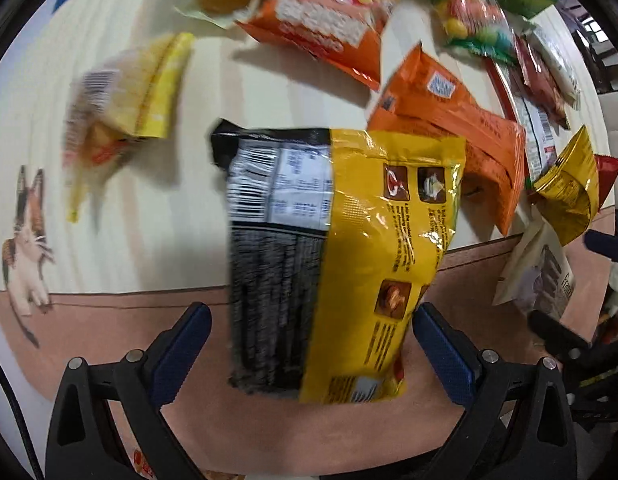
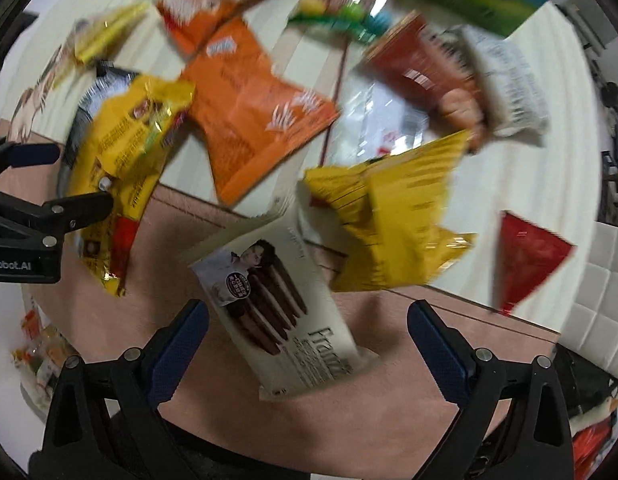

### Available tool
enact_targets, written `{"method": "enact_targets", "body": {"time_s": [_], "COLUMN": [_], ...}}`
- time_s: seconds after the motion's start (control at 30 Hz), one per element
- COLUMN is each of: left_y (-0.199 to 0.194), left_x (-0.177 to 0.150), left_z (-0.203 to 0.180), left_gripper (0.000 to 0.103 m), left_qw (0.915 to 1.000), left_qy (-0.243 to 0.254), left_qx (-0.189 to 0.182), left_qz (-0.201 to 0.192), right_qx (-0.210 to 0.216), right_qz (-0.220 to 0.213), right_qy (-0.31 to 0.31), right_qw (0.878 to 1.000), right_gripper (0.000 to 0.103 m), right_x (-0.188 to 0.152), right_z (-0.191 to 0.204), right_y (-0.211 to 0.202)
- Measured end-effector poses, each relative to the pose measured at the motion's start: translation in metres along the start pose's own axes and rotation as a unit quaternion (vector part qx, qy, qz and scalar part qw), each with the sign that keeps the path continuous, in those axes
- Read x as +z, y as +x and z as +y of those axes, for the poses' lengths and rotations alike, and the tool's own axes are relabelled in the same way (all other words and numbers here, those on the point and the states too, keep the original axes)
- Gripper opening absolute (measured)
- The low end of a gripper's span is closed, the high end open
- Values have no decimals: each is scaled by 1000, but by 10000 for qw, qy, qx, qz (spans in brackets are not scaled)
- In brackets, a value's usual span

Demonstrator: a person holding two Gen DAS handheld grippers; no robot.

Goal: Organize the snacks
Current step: 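Grasp the black-and-yellow bag with left tool while right tool grasps the white Franzzi pack, then carry both packs into the cardboard box and open both tools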

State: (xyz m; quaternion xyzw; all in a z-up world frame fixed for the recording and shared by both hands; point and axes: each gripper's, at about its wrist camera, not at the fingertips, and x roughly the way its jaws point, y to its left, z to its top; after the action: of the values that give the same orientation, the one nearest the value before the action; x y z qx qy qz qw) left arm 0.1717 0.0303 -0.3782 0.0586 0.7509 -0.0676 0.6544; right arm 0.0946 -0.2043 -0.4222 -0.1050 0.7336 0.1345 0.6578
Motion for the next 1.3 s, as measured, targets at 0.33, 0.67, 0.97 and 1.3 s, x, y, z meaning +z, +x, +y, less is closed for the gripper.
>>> {"method": "enact_targets", "body": {"time_s": [0.33,0.67,0.97,1.3], "left_y": [17,24,24,10], "left_x": [-20,-29,-52,-96], "left_z": [17,11,-6,-19], "left_gripper": [91,92,90,90], "left_qw": [9976,9975,9967,9958], "left_qy": [-620,-652,-722,-707], "left_qx": [-301,-235,-38,42], "left_qz": [-18,-133,-362,-587], "right_qx": [737,1235,306,214], "right_qz": [193,365,478,199], "right_qy": [1473,2586,2160,2497], "right_qw": [9861,9574,9747,9679], "right_gripper": [76,83,69,65], "right_x": [-6,-32,-48,-89], "right_z": [-13,-29,-2,20], "right_y": [51,87,115,137]}}
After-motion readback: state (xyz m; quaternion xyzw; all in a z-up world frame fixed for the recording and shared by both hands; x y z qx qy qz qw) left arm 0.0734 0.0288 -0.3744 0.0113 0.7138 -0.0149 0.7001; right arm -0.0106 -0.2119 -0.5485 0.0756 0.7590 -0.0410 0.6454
